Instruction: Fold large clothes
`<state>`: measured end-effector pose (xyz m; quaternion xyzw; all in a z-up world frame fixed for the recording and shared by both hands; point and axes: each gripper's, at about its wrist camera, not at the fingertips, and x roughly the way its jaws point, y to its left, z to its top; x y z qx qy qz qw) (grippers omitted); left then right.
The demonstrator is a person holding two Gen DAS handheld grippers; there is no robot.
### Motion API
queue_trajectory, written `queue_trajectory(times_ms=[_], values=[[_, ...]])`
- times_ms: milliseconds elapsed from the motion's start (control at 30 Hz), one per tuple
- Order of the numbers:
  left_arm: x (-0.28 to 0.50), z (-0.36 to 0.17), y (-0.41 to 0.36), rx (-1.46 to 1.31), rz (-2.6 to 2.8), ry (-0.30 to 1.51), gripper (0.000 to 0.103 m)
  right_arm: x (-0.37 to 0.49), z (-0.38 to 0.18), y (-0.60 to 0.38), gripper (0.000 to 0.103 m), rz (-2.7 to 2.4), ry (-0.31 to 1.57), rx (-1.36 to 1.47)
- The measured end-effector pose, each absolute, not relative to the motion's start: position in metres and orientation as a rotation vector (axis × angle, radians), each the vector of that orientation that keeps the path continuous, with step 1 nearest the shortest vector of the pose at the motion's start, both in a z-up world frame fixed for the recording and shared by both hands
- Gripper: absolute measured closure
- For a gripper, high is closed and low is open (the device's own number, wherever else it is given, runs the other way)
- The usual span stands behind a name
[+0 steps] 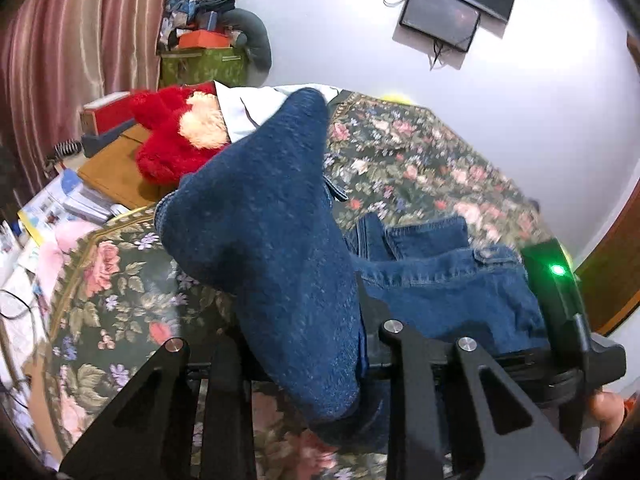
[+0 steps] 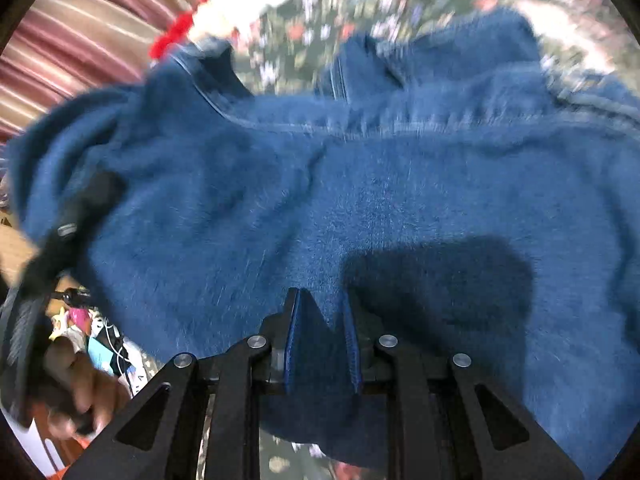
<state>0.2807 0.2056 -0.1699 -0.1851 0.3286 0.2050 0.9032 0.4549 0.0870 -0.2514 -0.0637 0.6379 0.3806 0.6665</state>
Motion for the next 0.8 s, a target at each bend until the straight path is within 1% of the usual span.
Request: queue_trajectory(times_ms=[133, 233, 300, 467, 600, 700, 800], values=[[0.283, -0.169, 0.200, -0.315, 0.440, 0.679, 0.078, 0.450, -0.266, 0.095, 0.087, 0.876, 1.443, -0.113], [0.292, -0.153, 0.189, -0.259, 0.424, 0.647, 0.078, 0.454, -0.260, 0.091, 0.087, 0.881, 1.481, -0.104], [0.298, -0.140, 0.174, -0.198, 0.407, 0.621, 0.079, 0.462, -0.248, 0.072, 0.087, 0.875, 1.507, -0.036], [0.326, -0.108, 0.112, -0.021, 0.324, 0.555, 0.080, 0.462, -0.183, -0.017, 0.087, 0.796, 1.315, 0.019], [0.343, -0.096, 0.039, 0.137, 0.192, 0.512, 0.081, 0.460, -0.141, -0.108, 0.087, 0.654, 1.190, 0.080], [0.348, -0.110, -0.011, 0.224, 0.057, 0.547, 0.081, 0.458, -0.124, -0.174, 0.087, 0.532, 1.150, 0.096], [0.352, -0.150, -0.045, 0.272, -0.092, 0.701, 0.081, 0.450, -0.113, -0.216, 0.087, 0.451, 1.120, 0.075]])
